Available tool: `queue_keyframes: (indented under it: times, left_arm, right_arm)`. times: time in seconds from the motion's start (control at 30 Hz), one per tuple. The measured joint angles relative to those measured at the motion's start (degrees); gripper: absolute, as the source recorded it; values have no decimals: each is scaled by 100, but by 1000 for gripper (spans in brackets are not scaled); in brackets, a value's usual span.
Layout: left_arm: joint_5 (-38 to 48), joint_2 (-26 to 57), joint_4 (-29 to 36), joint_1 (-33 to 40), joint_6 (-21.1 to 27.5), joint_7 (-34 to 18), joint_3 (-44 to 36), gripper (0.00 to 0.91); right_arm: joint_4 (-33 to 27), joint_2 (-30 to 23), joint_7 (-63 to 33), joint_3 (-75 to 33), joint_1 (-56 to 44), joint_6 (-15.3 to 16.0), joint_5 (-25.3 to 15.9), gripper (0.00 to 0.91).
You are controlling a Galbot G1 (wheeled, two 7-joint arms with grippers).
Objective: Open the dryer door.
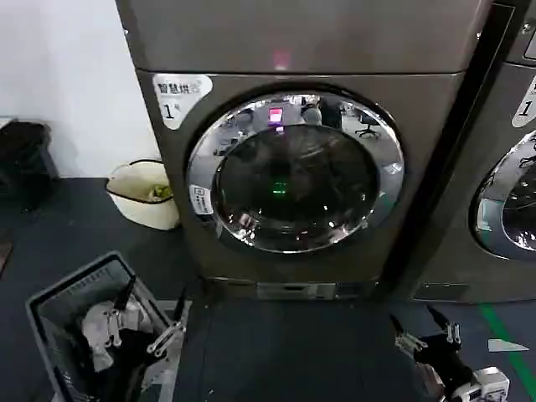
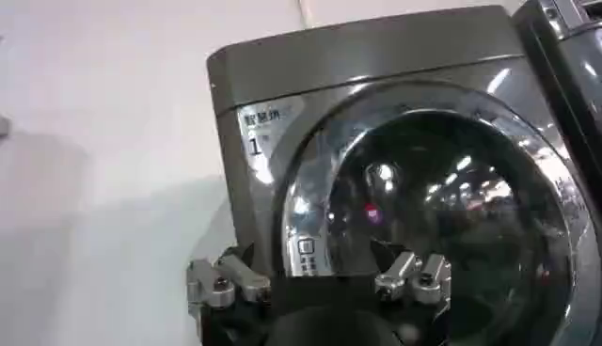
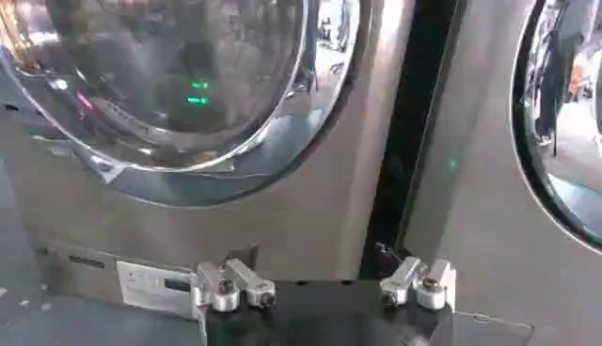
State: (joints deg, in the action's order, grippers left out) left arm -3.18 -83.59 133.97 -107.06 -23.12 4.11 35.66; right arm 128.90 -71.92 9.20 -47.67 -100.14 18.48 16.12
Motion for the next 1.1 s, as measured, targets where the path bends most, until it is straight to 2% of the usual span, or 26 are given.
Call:
queue_keyframes:
  times: [0.2, 0.33, 0.53, 0.63, 0.87, 1.1]
  left_arm:
    - [-19, -10, 9, -12, -35, 0, 0, 907]
    - [-29, -2, 26, -25, -40, -1, -7, 907]
    - [-29, 23, 85, -71, -40, -1, 1, 907]
    - [-31, 22, 98, -84, -38, -1, -2, 907]
    - [-92, -4, 111, -131, -29, 2, -23, 907]
    - [-177, -75, 155, -134, -24, 6, -110, 907]
  right_arm:
    - [29, 0, 12, -3, -16, -51, -10, 907]
    - [18, 8, 91, 7, 27, -116, -168, 907]
    - [67, 151, 106, 102, 140, -167, 14, 907]
    - [50, 245, 290, 100, 233, -45, 200, 907]
    - [78, 590, 110, 288, 480, -57, 428, 907]
    - [-8, 1090, 199, 516, 851, -270, 1066, 907]
